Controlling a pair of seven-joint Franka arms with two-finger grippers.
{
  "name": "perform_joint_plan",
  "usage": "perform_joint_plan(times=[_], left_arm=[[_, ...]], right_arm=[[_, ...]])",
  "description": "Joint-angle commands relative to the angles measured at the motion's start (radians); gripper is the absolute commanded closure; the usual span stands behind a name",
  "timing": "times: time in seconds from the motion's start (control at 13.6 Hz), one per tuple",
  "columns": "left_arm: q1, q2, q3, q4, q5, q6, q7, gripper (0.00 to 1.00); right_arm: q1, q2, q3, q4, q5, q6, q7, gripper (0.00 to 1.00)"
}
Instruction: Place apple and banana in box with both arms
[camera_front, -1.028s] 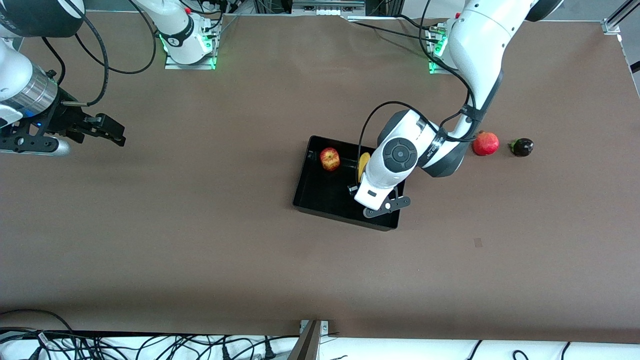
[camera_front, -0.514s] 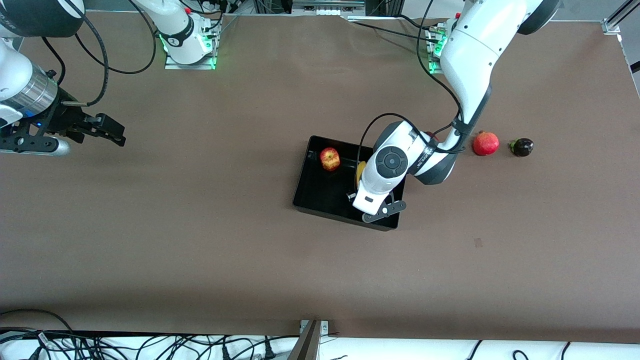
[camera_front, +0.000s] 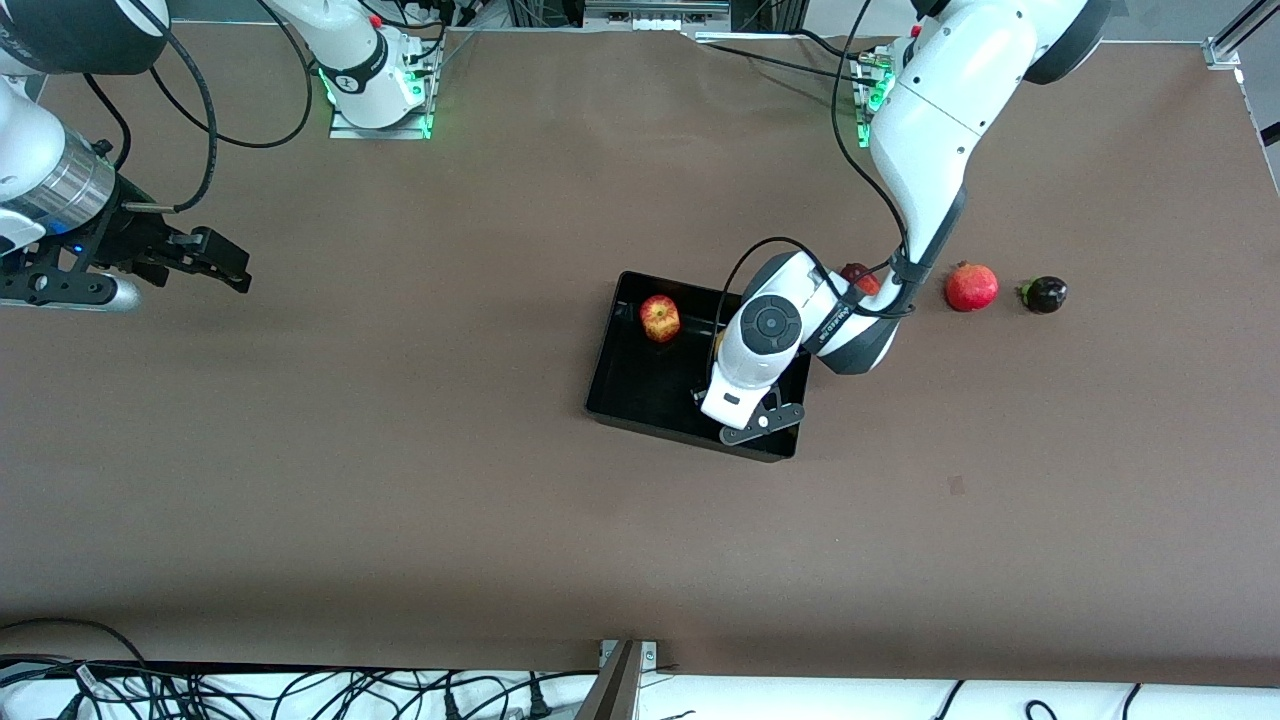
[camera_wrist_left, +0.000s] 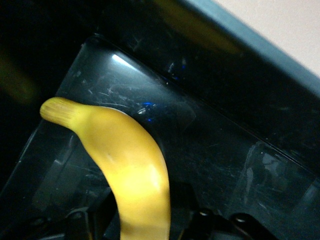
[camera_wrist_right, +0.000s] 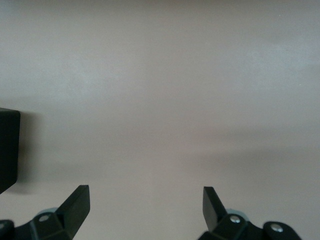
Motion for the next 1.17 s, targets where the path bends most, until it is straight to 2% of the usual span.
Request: perform_joint_plan(times=[0.0, 0.15, 0.37, 0.59, 0.73, 0.88, 1.1], left_arm=[[0.000, -0.031, 0.000, -0.029, 0.030, -0.024, -0.033, 0.00], [0.003, -0.057, -0.005, -0.013, 0.020, -0.113, -0.035, 0.00], [0.006, -0.153, -0.034, -0.010, 0.007, -0.262, -0.035, 0.00], [0.041, -0.201, -0.026, 0.083, -0.033, -0.498, -0.021, 0.00], [0.094, -0.279, -0.019, 0.099, -0.036, -0.587, -0.015, 0.00], [0.166, -0.374, -0.019, 0.093, -0.057, -0.647, 0.102, 0.00], [0.282, -0.485, -0.009, 0.105, -0.117, -0.779, 0.392, 0.00]], right_arm=[[-0.006, 0.005, 0.003, 0.017, 0.012, -0.002, 0.004, 0.00], [-0.007, 0.005, 0.003, 0.017, 0.012, -0.002, 0.004, 0.00], [-0.007, 0.005, 0.003, 0.017, 0.012, -0.002, 0.004, 0.00], [-0.007, 0.005, 0.003, 0.017, 0.012, -0.002, 0.004, 0.00], [-0.007, 0.005, 0.003, 0.017, 0.012, -0.002, 0.004, 0.00], [-0.007, 0.005, 0.003, 0.017, 0.012, -0.002, 0.004, 0.00], [-0.007, 0.005, 0.003, 0.017, 0.012, -0.002, 0.004, 0.00]])
